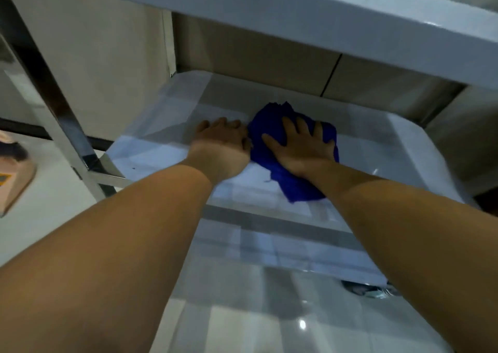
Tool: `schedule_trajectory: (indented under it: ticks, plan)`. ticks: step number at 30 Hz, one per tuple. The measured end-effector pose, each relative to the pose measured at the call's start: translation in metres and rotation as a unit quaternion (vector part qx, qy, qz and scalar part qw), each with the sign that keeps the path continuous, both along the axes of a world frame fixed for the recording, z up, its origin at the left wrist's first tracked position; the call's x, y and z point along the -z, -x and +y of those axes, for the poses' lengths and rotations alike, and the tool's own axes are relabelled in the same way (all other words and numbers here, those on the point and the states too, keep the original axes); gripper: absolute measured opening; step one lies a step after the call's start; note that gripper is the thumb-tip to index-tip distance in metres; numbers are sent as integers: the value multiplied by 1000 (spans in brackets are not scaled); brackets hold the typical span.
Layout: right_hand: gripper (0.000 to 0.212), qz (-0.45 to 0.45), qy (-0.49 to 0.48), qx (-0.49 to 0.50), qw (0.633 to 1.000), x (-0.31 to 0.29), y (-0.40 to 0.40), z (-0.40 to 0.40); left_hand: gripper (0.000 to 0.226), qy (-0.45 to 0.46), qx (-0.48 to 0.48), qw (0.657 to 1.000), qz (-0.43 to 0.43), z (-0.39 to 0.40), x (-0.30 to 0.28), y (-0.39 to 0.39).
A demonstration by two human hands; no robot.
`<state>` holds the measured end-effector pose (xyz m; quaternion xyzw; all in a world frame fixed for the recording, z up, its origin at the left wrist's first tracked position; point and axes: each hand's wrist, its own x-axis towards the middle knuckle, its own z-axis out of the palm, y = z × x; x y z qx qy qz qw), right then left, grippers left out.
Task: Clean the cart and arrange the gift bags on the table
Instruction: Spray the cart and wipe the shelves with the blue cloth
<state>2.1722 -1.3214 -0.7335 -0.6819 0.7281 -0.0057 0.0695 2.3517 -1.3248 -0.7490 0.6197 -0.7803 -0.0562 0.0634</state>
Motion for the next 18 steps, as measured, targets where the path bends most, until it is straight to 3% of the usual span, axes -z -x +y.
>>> schedule_trajectory:
  ticks: [3, 6, 9, 13, 18]
  plan:
    - [84, -6, -13, 2, 1000, -4, 1, 43, 52, -30, -22, 997, -62, 4, -9, 8]
    - [82, -4, -1, 1, 1000, -6, 5, 83, 47, -4, -32, 994, -109, 9, -9, 16]
    - [75, -10, 13, 19, 1000, -4, 12, 110, 41, 51, -42, 990, -121, 19, -6, 16]
    - [67, -25, 32, 27, 999, -2, 38, 130, 41, 51, -43, 988, -138, 31, -17, 31]
    - [63, -38, 26, 60, 997, -3, 75, 120, 40, 45, 76, 996, -27, 44, -18, 103]
